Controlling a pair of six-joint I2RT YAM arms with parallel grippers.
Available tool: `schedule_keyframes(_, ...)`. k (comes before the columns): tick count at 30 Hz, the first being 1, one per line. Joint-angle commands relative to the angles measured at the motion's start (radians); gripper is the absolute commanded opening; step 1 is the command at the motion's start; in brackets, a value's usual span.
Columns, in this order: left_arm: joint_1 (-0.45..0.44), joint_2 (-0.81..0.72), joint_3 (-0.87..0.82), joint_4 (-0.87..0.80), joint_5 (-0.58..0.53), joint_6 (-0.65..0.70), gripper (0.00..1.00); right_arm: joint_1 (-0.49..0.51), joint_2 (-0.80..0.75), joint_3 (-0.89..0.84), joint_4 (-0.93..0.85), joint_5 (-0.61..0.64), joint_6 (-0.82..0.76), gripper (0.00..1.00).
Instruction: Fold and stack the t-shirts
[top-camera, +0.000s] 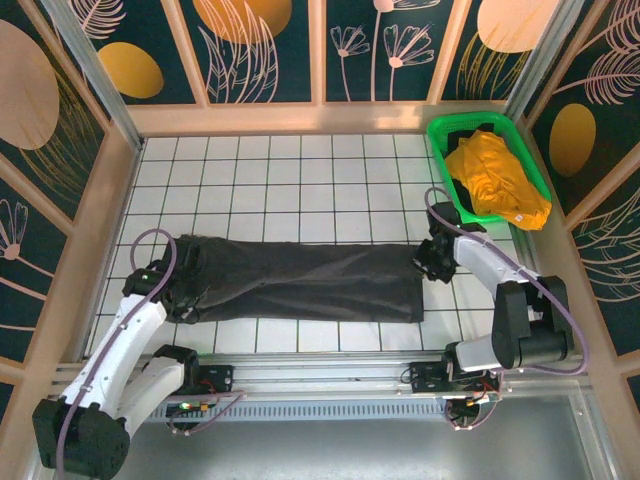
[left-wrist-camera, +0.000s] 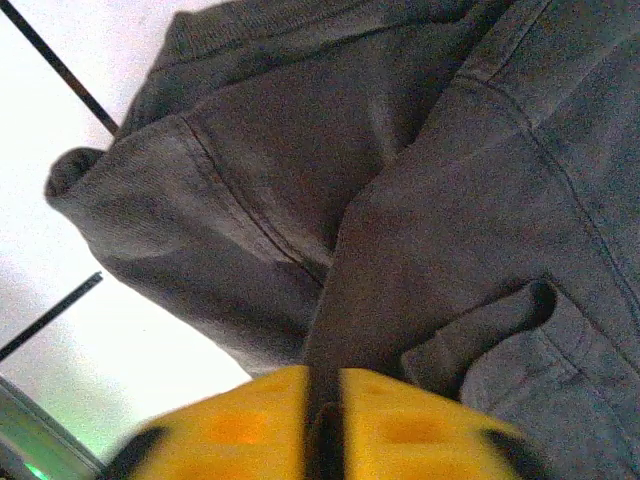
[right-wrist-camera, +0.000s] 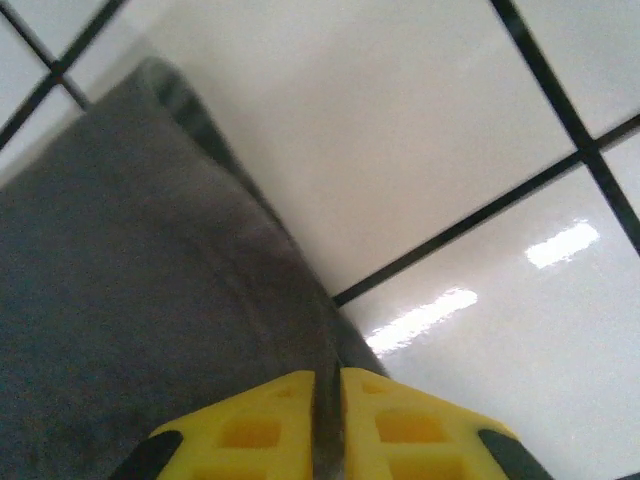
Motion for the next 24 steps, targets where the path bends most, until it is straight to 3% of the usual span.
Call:
schedule_keyframes(1,0.004,0.027,0.070,0.055,0.020,0.024,0.45,0.000,-0.052,0.015,-0.042,0.051,0.024,0.34)
schedule_keyframes(3,0.004,0.063,0.144,0.059,-0.015,0.049,0.54,0.001,-0.085,0.041,-0.034,0.067,0.027,0.38)
schedule_keyframes(7,0.016,0.197,0.261,0.128,-0.050,0.107,0.50,0.008,-0.056,0.076,0.024,0.030,0.034,0.31)
schedule_keyframes(11,0.175,0.373,0.275,0.271,0.065,0.180,0.51,0.024,0.025,0.091,0.109,-0.050,0.061,0.16)
schedule_keyframes(13,0.241,0.452,0.286,0.350,0.103,0.223,0.52,0.026,0.068,0.098,0.143,-0.086,0.075,0.14)
schedule_keyframes(19,0.332,0.672,0.337,0.469,0.167,0.392,0.56,0.022,0.194,0.139,0.157,-0.092,0.075,0.18)
schedule_keyframes(24,0.334,0.723,0.284,0.541,0.201,0.410,0.46,0.015,0.232,0.135,0.177,-0.094,0.088,0.21)
